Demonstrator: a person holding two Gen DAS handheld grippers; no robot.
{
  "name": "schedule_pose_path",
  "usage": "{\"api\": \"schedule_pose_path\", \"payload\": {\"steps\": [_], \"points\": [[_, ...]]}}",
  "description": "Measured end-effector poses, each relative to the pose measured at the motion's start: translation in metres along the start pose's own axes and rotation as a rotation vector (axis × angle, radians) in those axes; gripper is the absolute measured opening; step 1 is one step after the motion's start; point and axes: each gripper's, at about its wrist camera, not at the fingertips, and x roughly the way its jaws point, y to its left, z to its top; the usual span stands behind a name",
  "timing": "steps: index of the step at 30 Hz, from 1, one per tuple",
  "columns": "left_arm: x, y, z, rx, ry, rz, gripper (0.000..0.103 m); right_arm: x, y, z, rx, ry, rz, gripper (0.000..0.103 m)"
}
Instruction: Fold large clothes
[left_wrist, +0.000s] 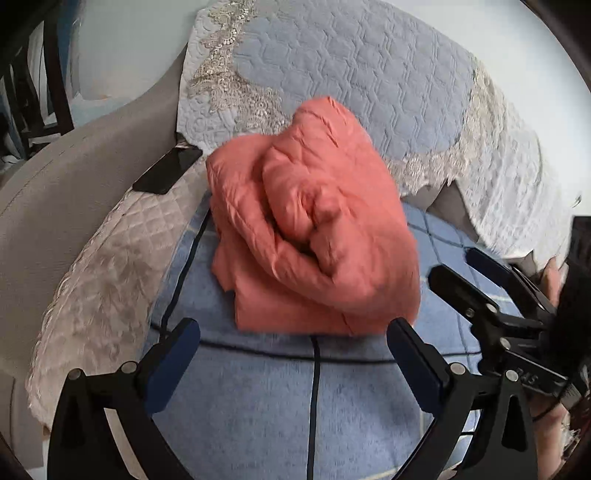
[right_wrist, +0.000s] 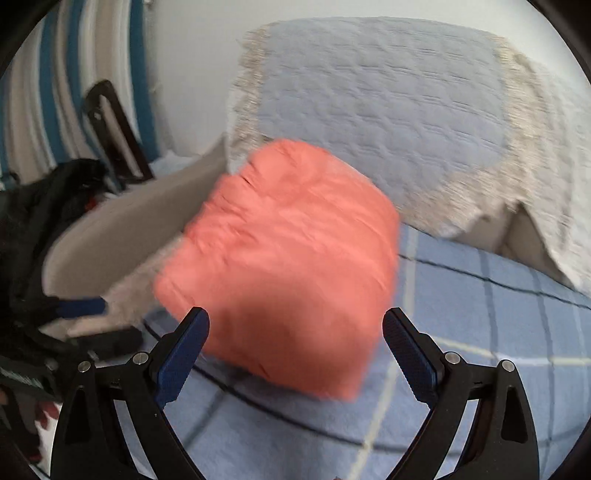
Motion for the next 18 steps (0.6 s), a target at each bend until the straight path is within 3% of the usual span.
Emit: {"api": "schedule_pose_path", "payload": {"steps": [4,11,14,18], "points": [[-0.003,-0.024,-0.022,0.07,-0.003,0.08,0.102,-0.012,-0.009,-0.032,0.077,0.067,0.017,0.096],[0.005,-0.042,-0.059,0.141,0.004,0.238,0.102,-0.016,-0.024,-0.068,0.166,0.134,-0.069,0.096],[0.007,-0.042,-0.069,0.132,0.01,0.291,0.102,-0.016,-0.027,-0.077,0.178,0.158,-0.09,0.096],[0.008,-0.04,-0.081,0.076,0.005,0.294,0.102,-0.017,-0.031,-0.085,0.207,0.182,-0.082,0.096]]}}
